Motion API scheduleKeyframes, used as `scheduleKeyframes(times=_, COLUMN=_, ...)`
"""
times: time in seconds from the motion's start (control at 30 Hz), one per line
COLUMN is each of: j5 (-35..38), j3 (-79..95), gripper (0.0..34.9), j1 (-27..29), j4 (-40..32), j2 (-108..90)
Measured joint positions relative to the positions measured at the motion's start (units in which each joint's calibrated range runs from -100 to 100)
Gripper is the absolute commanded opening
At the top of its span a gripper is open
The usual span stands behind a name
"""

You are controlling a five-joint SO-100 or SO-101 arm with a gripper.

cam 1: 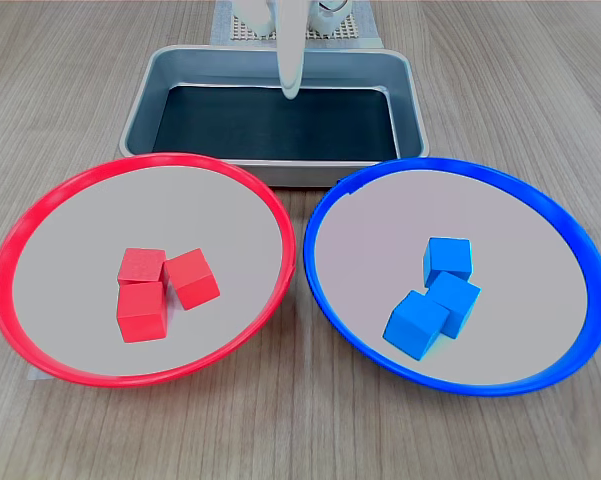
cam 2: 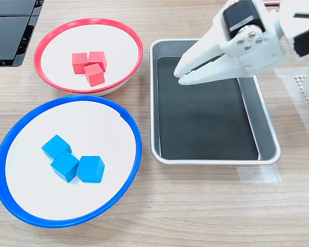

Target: Move six blocks from tray to matching dishes

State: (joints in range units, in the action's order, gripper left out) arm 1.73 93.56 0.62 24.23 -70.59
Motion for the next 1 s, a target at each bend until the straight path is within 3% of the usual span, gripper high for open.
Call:
scheduleKeyframes(times=0.23, j5=-1.03, j3=6.44, gripper=0.2, j1=0.62, j4=7.83, j2=-14.92)
scheduleKeyframes(times=0.43, j5=-1.56, j3=6.44, gripper=0.3, j1=1.15, j4=21.53, j2=-27.11)
scheduleKeyframes(times=1.0, j5=-1.71, j3=6.44, gripper=0.3, j1=1.42, j4=23.08, j2=-28.22)
